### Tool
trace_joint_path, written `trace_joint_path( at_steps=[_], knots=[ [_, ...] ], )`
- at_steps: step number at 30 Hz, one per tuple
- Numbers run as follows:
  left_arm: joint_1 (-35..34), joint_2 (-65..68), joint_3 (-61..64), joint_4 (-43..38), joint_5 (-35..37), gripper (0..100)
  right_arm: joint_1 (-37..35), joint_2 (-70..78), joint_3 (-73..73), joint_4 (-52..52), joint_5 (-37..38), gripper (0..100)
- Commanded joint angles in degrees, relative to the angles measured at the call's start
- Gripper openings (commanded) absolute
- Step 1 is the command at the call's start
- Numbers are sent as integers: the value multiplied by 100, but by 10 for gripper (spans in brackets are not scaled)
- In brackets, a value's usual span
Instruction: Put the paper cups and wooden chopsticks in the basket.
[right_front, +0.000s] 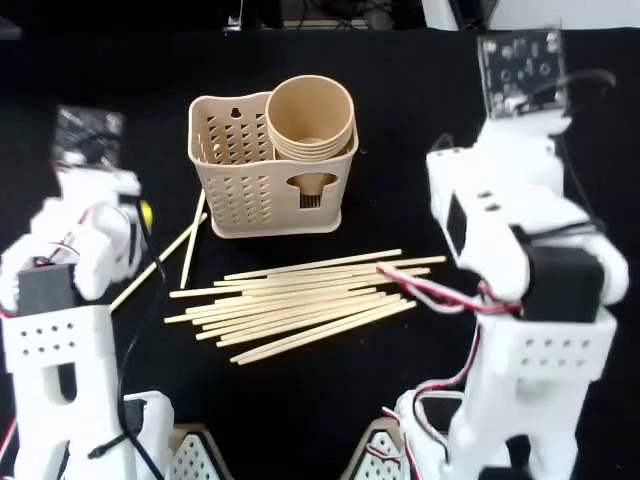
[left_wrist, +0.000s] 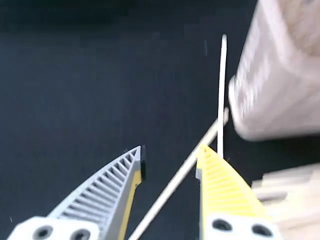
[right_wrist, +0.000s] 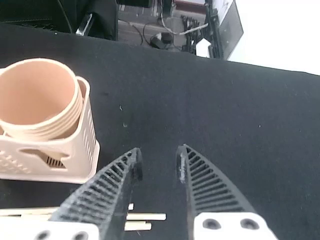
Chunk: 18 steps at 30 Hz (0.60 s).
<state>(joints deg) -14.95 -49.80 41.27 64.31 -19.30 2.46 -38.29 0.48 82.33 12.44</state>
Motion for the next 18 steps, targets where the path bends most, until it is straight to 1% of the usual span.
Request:
trace_joint_path(
  at_steps=[1, 3, 7, 10, 14, 18],
  knots=[
    [-13, -88, 760, -299, -352, 193, 70, -400, 699, -255, 44, 131],
    [57, -79, 1156, -668, -360, 203, 123, -567, 1358, -519, 44, 131],
    [171, 44, 1692, -1187, -343, 302, 141, -884, 2826, -1169, 44, 131],
    [215, 501, 1824, -1626, -360, 284, 149, -1262, 3776, -1662, 44, 131],
    [303, 1556, 1534, -2092, -360, 280, 132, -1771, 4796, -2163, 0, 131],
    [409, 2681, 892, -2180, -360, 278, 132, -2158, 5692, -2593, -9, 131]
  ],
)
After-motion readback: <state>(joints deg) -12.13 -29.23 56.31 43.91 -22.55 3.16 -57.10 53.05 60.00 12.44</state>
